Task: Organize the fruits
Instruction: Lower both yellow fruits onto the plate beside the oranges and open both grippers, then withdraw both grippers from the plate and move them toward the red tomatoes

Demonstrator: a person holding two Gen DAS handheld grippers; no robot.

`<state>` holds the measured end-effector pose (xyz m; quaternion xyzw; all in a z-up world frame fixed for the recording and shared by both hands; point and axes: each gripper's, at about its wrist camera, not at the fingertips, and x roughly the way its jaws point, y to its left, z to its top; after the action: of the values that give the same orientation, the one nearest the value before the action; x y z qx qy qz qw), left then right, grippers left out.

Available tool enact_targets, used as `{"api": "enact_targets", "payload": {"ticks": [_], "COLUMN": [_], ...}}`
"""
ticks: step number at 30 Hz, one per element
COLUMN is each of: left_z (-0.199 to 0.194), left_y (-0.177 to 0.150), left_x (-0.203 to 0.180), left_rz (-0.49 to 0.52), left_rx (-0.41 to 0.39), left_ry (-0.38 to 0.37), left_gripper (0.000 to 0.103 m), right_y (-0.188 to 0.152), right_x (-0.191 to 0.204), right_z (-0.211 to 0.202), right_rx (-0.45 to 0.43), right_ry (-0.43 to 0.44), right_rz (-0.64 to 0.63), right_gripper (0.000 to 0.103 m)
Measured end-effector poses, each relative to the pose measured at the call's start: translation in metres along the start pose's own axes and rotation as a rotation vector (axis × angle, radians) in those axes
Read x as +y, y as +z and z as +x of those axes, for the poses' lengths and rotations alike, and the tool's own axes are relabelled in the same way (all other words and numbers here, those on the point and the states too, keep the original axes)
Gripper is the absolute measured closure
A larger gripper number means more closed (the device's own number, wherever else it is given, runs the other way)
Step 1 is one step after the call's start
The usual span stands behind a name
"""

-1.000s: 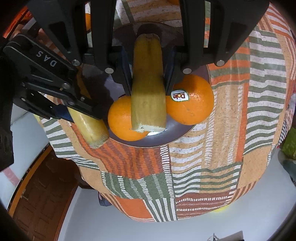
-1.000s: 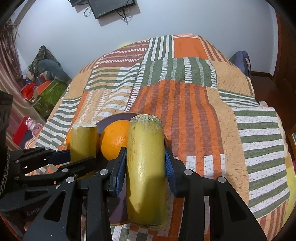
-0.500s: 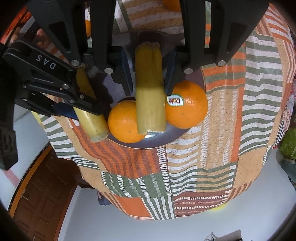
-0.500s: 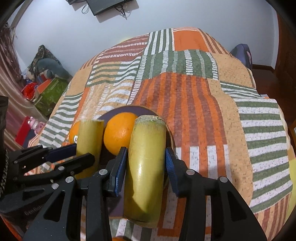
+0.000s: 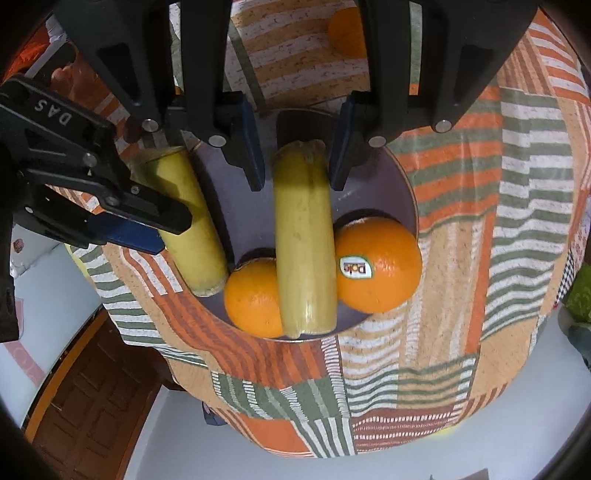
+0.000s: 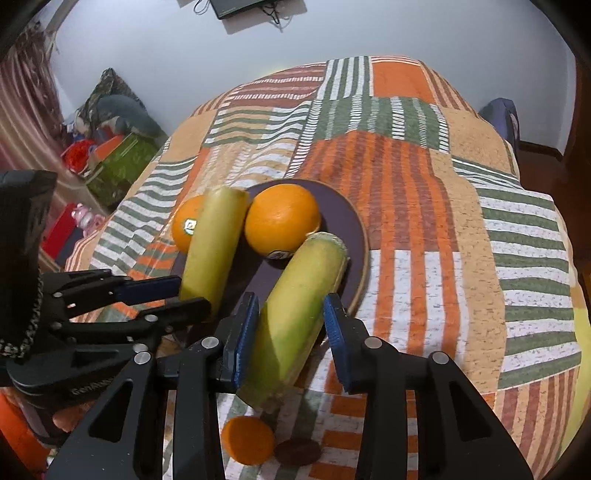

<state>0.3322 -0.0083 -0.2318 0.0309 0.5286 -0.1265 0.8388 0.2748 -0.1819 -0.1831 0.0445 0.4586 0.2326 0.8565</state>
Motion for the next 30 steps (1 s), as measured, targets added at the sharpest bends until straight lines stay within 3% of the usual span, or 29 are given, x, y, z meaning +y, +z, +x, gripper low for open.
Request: {"api": "enact_targets", "payload": {"ticks": [9,12,18,24,30], "left_z": [-0.003,-0.007,-0.009,-0.008,-0.031], "left_y": [-0.003,-0.006,-0.009,-0.008,-0.016], "left_x": [0.007,0.01,0.012,0.017,0.016], "left_rz": [-0.027,-0.022,-0.014,-0.053,-0.037], "left_rx": [-0.002,-0.009,-0.009,0.004,-0.039], "left_ry": [-0.029,-0.033,-0.029,-0.026,0.025], "left_gripper": [0.072,0.072,0.073,0.07,0.07], "right_y": [0.002,0.002,0.007,0.005,0.003], "right_x": [0.007,0.021,0.014,0.024,0.027], "right_z": [0.015,0.016,0.019,0.018,-0.003], "right_rx": [0.053,0.031,0.029,0.035,-0.013], "right_ry": [0.101,0.038,0.074,0.059,0.026], "right_rz": [0.035,-0.038,0.001,-0.045,-0.071], "right_gripper": [0.073,0.072,0.072,0.072,0.072]}}
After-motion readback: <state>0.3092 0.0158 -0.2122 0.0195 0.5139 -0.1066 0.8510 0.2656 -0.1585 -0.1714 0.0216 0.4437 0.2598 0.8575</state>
